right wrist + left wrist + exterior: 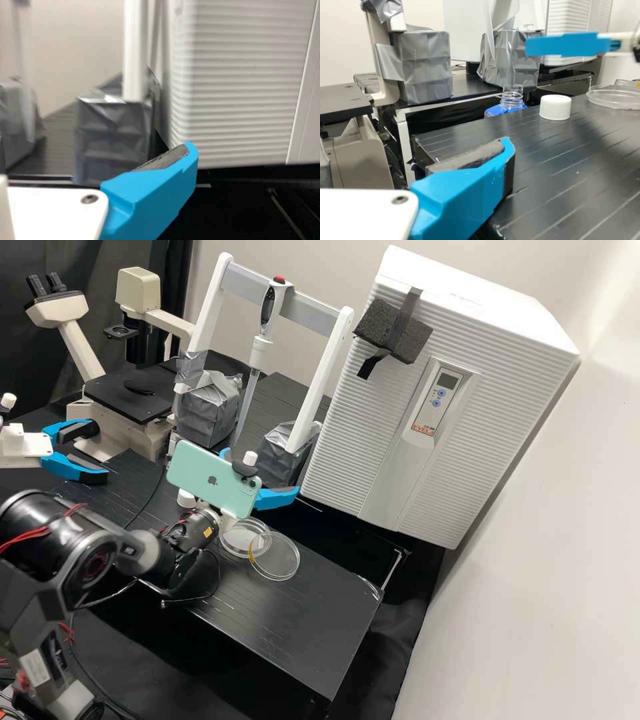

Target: Close the bottle

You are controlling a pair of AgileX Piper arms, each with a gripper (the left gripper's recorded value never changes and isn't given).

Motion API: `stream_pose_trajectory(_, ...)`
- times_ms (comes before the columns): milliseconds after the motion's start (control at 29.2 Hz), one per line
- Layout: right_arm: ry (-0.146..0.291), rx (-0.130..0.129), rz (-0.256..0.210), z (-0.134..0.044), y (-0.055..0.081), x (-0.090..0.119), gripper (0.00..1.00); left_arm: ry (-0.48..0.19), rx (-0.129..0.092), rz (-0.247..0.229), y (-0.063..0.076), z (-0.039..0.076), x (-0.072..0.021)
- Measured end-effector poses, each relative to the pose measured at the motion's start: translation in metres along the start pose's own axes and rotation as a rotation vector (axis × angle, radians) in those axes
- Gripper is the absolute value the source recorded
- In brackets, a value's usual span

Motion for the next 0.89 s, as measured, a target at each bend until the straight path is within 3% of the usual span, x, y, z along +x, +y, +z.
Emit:
stream_pose_trajectory(34,0.018,0.010,0.005,-0.004,0.000,-0.005,1.00,0.000,0.001,0.002,0.001,0.000,0.0004)
stream_pose_trajectory(137,0.049,0.006,-0.017,-0.009,-0.003,-0.017,1.00,-0.003,0.004,0.012,0.003,0.000,0.0026)
stream_pose_trajectory(239,0.073,0.008,-0.073,-0.011,-0.014,-0.030,1.00,-0.003,0.005,0.013,0.004,0.000,0.0033)
stream_pose_trajectory(342,0.081,-0.007,-0.128,-0.009,-0.024,-0.043,1.00,0.000,0.009,0.012,0.005,-0.001,0.0052)
stream_pose_trajectory(547,0.102,-0.012,-0.200,-0.007,-0.035,-0.064,1.00,0.003,0.013,0.009,0.007,-0.002,0.0076)
stream_pose_trajectory(889,0.114,-0.020,-0.222,-0.008,-0.038,-0.072,1.00,0.001,0.018,0.023,0.011,-0.002,0.0107)
